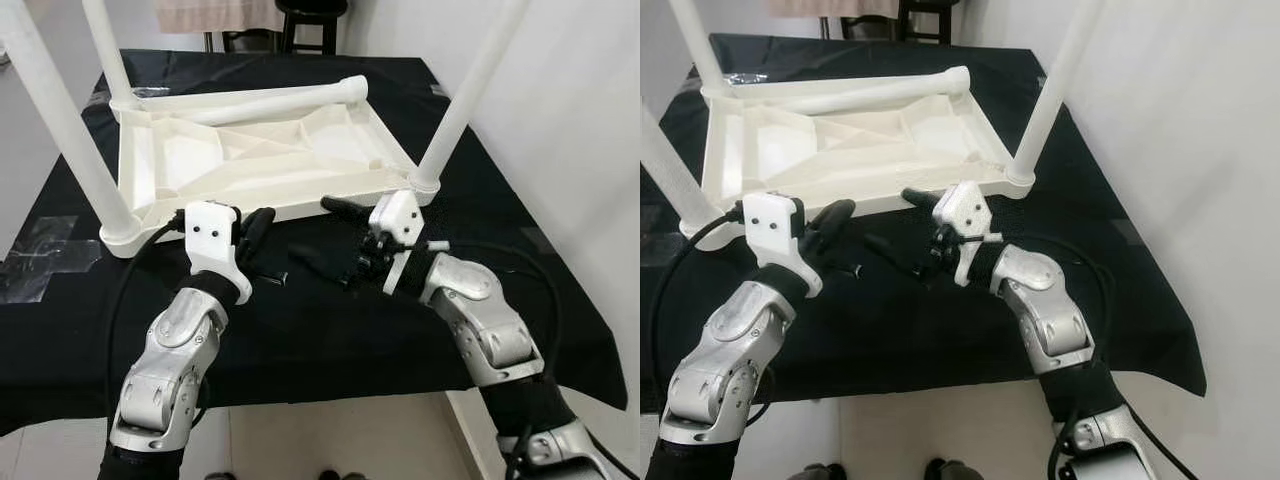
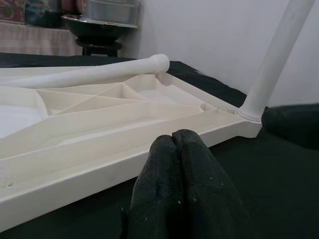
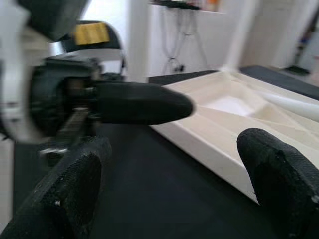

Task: Building children table

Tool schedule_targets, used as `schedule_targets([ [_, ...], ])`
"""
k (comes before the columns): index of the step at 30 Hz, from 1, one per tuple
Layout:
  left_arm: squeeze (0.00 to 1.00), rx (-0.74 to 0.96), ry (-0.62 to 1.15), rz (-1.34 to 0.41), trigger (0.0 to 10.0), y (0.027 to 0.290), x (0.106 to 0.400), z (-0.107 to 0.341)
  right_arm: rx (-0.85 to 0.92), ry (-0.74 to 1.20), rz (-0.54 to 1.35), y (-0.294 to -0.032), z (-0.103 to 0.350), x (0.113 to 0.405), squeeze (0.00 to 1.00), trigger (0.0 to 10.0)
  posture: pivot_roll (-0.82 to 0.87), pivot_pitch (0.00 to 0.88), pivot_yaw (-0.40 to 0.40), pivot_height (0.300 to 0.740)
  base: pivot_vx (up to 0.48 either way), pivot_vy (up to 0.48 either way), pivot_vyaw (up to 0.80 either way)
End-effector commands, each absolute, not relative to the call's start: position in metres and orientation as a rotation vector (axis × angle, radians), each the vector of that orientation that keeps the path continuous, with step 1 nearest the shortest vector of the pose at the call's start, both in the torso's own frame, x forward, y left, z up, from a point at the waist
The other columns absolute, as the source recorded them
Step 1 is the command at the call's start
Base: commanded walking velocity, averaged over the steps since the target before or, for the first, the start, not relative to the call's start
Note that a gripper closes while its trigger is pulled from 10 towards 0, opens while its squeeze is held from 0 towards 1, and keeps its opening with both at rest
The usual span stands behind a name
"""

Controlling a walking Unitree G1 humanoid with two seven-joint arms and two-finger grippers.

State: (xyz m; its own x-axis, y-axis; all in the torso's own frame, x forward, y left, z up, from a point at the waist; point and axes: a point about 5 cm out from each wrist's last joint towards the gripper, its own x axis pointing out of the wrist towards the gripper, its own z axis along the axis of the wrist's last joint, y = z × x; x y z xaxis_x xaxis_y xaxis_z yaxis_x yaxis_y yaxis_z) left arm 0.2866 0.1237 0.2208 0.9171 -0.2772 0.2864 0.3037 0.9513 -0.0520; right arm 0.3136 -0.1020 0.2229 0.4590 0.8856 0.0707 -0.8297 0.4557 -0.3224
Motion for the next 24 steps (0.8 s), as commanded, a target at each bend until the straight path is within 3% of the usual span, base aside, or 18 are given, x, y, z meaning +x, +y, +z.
schedule_targets([
  [1,0.00,-0.085,-0.264,-0.284,10.0,0.123,0.287,0.214,-0.292,-0.259,1.082,-0.099,0.224,0.311,0.00,10.0,-0.01,0.208,-0.124,0.740,0.000,0.000,0.80],
  [6,0.00,-0.072,-0.260,-0.281,10.0,0.123,0.287,0.212,-0.296,-0.257,1.045,-0.100,0.224,0.315,0.00,10.0,-0.01,0.209,-0.125,0.740,0.000,0.000,0.80],
  [11,0.00,-0.054,-0.259,-0.287,10.0,0.121,0.287,0.211,-0.391,-0.196,0.848,-0.110,0.216,0.334,0.00,10.0,-0.01,0.211,-0.121,0.740,0.000,0.000,0.80],
  [24,0.00,-0.037,-0.251,-0.301,10.0,0.119,0.286,0.208,-0.442,-0.160,0.794,-0.117,0.209,0.340,0.00,10.0,-0.01,0.215,-0.115,0.740,0.000,0.000,0.00],
])
